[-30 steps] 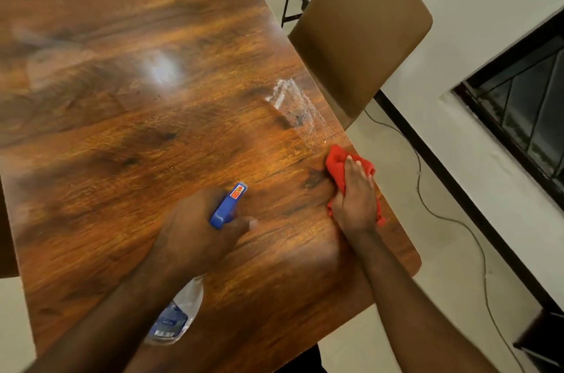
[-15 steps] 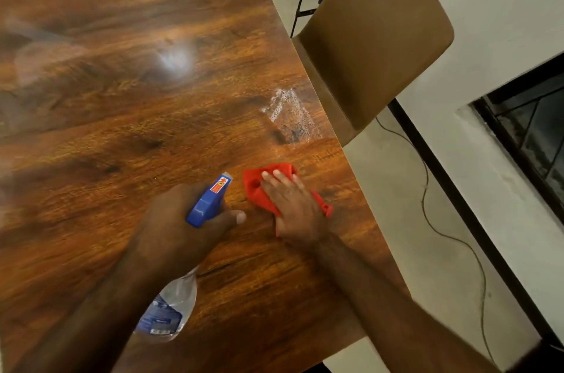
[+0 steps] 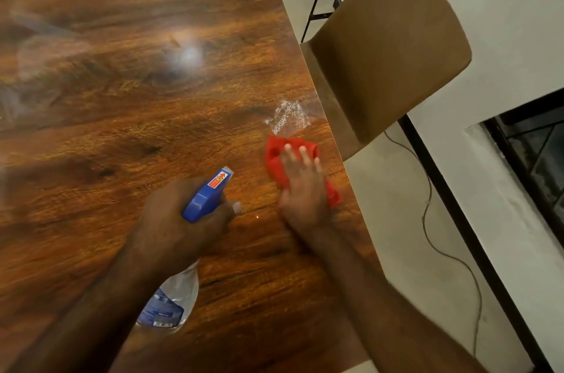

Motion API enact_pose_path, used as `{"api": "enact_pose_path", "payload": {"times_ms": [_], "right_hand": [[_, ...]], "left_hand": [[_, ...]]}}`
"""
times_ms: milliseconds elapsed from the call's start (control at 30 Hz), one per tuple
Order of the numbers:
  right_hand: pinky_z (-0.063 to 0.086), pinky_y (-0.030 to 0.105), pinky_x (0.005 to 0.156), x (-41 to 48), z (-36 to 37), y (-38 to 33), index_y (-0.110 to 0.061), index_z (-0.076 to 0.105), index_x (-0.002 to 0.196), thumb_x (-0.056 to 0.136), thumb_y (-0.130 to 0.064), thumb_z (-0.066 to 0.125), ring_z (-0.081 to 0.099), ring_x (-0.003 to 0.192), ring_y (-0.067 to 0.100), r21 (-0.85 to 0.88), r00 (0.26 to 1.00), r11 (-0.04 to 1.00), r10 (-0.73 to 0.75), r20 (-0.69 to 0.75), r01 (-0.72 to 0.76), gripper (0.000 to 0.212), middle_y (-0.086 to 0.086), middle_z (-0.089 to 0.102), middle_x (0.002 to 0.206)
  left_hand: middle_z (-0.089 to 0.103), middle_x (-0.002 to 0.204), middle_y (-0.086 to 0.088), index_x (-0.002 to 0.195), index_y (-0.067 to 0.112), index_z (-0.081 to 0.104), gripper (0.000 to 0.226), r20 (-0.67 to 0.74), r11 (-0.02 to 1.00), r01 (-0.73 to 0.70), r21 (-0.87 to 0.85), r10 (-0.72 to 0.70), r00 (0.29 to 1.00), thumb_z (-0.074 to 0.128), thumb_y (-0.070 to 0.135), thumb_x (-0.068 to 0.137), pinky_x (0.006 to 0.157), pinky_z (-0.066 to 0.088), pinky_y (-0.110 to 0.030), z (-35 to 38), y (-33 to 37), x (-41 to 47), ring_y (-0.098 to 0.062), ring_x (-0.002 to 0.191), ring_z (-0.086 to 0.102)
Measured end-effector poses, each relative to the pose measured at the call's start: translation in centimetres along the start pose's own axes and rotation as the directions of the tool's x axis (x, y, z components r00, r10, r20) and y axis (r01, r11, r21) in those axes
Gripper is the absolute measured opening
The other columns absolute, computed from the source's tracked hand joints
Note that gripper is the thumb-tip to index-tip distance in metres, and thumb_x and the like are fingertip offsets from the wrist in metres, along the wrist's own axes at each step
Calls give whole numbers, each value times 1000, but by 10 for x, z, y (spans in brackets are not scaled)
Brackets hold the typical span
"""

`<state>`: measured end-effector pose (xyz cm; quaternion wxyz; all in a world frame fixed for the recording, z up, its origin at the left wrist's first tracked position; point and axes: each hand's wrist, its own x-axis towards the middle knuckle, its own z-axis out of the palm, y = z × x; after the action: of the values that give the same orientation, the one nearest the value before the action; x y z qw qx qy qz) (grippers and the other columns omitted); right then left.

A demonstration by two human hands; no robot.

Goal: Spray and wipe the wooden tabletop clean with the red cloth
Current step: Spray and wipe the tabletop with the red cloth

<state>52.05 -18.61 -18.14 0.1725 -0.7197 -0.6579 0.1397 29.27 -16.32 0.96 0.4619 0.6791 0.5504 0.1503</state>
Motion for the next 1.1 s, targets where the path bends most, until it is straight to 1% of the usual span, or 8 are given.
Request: {"api": "enact_pose_path", "payload": {"times_ms": [200,367,500,600,767,833,967,1100], "right_hand": [[14,51,130,12,5,10,-16,38,161,79,-8,68,27,158,25,109,945,951,-302,125,289,87,2,39,166],[18,59,129,86,-20,63,-18,31,164,98,-16,60,28,157,29,86,993,990,113,-17,-112,72,7,40,166],[12,53,131,94,-6,30,-16,29,165,98,-20,62,22,160,28,76,955,959,281,-97,-275,75,6,35,169],[11,52,131,55,25,-28,-17,25,165,93,-20,60,16,161,26,80,993,991,113,-45,-110,81,3,27,172],[11,51,130,46,53,-76,-16,34,163,98,-40,48,17,161,24,132,948,955,-284,145,266,70,3,30,171],[15,51,130,74,51,-69,-16,33,163,98,-33,50,19,160,23,103,913,930,-367,178,354,70,2,31,171],[15,48,130,124,37,-41,-12,34,162,88,-11,59,28,157,25,132,922,930,-359,146,342,79,5,39,167],[16,52,130,154,13,0,-11,33,163,92,-13,51,28,157,28,118,973,972,-214,84,203,73,10,40,165]], "left_hand": [[62,61,-5,68,23,62,38,4,1000,7,-29,-7,1000,66,60,75,48,47,-34,4,7,11,-17,49,56],[61,58,3,68,24,61,25,9,1000,23,-14,-23,1000,73,41,82,47,39,-16,-1,7,13,-11,47,54],[63,62,-2,74,25,63,38,-6,998,61,-11,-61,998,72,61,77,49,49,-32,-8,8,15,-17,51,59],[65,64,-4,75,25,64,42,-43,997,78,-5,-78,996,64,67,70,55,55,-50,-12,14,18,-24,56,64],[67,73,0,73,25,62,22,-62,994,110,-6,-111,992,73,44,75,60,54,-51,-9,28,21,-28,60,63],[67,73,0,77,25,63,19,-56,995,101,-3,-101,993,72,42,77,60,55,-50,-8,33,21,-29,58,62],[66,68,-8,78,26,62,25,-69,997,82,17,-80,994,75,48,82,58,55,-54,-5,34,21,-29,56,63],[67,68,-9,81,26,63,33,-78,994,106,4,-106,991,75,57,78,58,56,-56,-1,35,17,-30,57,65]]}}
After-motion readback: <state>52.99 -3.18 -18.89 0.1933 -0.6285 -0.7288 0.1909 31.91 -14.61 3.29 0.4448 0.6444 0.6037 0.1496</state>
